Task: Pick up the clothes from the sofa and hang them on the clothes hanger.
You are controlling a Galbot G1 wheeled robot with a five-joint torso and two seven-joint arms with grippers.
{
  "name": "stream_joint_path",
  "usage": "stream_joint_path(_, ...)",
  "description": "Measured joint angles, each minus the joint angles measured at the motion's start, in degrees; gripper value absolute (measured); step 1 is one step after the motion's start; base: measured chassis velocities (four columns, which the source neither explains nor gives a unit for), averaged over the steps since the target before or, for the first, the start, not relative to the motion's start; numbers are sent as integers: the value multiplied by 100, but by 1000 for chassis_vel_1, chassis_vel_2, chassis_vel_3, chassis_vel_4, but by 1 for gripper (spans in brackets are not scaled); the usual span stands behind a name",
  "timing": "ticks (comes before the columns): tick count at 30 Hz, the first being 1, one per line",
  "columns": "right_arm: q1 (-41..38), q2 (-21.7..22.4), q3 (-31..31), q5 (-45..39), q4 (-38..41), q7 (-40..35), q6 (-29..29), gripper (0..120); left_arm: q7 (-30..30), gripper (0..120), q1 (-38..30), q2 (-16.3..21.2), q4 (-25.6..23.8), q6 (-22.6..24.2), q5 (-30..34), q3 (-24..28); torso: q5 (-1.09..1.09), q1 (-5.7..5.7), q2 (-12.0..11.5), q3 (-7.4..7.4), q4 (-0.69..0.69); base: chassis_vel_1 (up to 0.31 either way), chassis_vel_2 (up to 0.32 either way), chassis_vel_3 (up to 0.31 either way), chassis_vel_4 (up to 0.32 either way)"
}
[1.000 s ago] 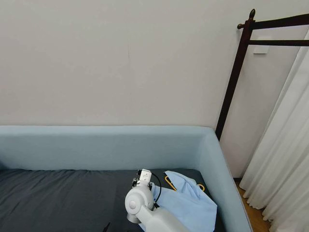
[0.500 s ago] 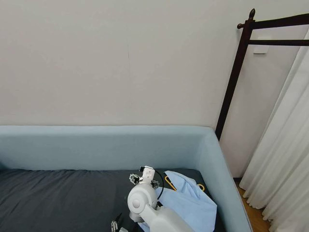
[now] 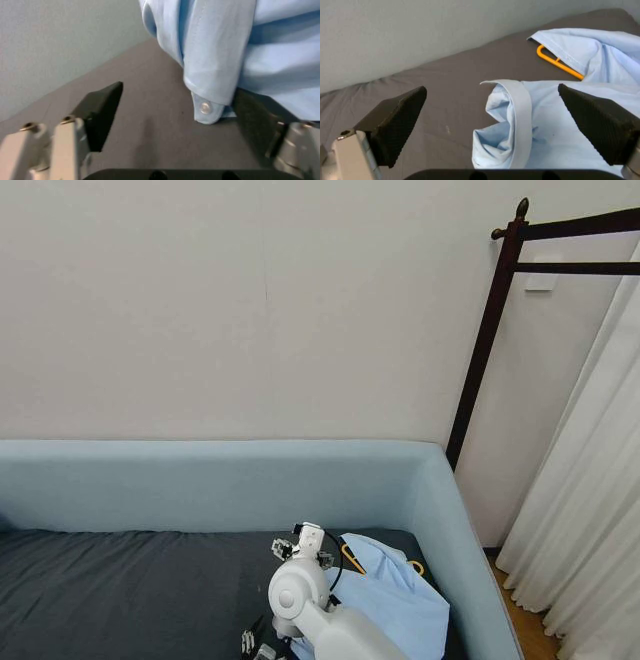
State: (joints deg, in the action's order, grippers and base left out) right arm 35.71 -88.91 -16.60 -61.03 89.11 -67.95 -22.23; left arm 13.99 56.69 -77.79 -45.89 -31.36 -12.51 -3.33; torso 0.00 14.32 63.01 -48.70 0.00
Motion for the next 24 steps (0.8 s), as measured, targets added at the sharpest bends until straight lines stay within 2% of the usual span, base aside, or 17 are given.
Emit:
stream_joint_path(2,9,19,4,-5,12,-4,0,100,4,66,-27,-21,59,5,-12,-5,0,0,0,0,0,0,0,0,0)
stream_joint_path(3,9,19,4,-5,12,-4,0,100,4,66,-27,-21,59,5,-12,-5,0,0,0,0,0,0,0,0,0)
stream_joint_path(8,49,34,23,-6,33,-5,0,100,43,45,-206,-196,412,-27,-222,-75,0,-1,0,0,0,0,0,0,0)
stream_joint_path(9,49,34,23,-6,33,-5,0,100,43,45,-206,-196,412,-27,-222,-75,0,-1,0,0,0,0,0,0,0)
stream_joint_path(12,73,62,16,-9,50,-5,2,100,48,30,-335,-297,585,-36,-277,-112,0,-1,0,0,0,0,0,0,0)
stream_joint_path(14,79,74,15,-12,57,-5,3,100,48,27,-357,-308,608,-35,-287,-126,0,-1,0,0,0,0,0,0,0)
stream_joint_path(17,98,132,23,-16,84,-3,5,100,59,11,-374,-309,609,-35,-315,-163,0,-1,0,0,0,0,0,0,0)
stream_joint_path(18,98,132,23,-16,84,-3,5,100,59,11,-374,-309,609,-35,-315,-163,0,-1,0,0,0,0,0,0,0)
stream_joint_path(21,139,241,36,-13,159,39,5,100,97,0,-289,-256,484,-32,-321,-176,0,-1,0,0,0,0,0,0,0)
stream_joint_path(24,171,315,38,-2,224,104,5,100,130,0,-233,-243,430,-28,-322,-220,0,-1,0,0,0,0,0,0,0)
